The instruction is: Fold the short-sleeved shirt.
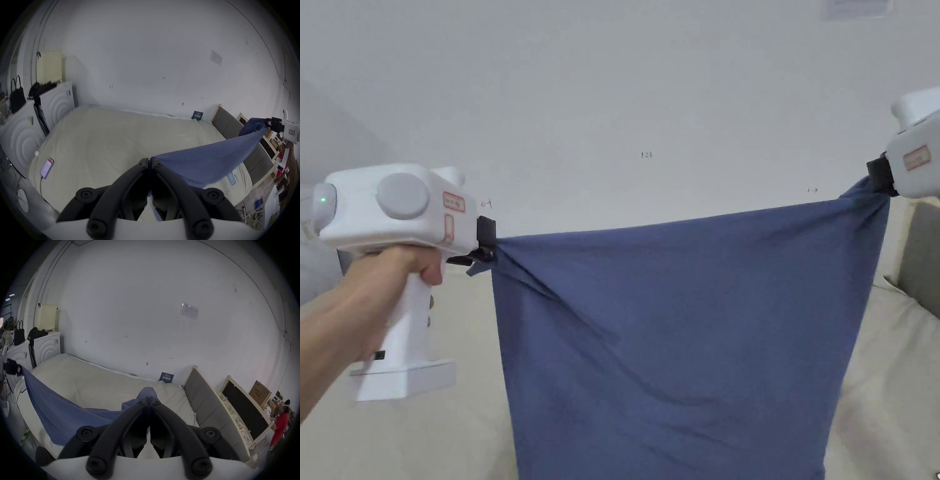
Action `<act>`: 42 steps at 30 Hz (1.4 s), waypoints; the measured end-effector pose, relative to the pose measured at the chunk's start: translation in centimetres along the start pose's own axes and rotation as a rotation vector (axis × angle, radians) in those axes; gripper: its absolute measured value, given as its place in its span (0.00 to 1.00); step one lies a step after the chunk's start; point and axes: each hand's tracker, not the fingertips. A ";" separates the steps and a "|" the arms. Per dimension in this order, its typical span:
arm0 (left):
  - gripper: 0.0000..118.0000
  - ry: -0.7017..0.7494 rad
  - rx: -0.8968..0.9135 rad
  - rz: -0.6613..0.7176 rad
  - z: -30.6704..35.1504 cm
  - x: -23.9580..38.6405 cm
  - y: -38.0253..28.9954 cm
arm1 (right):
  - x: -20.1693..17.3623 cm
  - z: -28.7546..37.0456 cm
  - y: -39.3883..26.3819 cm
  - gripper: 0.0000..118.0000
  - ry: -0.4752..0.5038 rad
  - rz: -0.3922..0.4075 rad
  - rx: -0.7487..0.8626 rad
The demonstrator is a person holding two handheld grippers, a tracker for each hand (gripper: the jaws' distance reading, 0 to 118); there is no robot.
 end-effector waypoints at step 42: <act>0.02 0.245 0.224 -0.065 -23.5 3.1 27.6 | -1.1 -26.4 19.6 0.02 -0.178 -0.004 0.168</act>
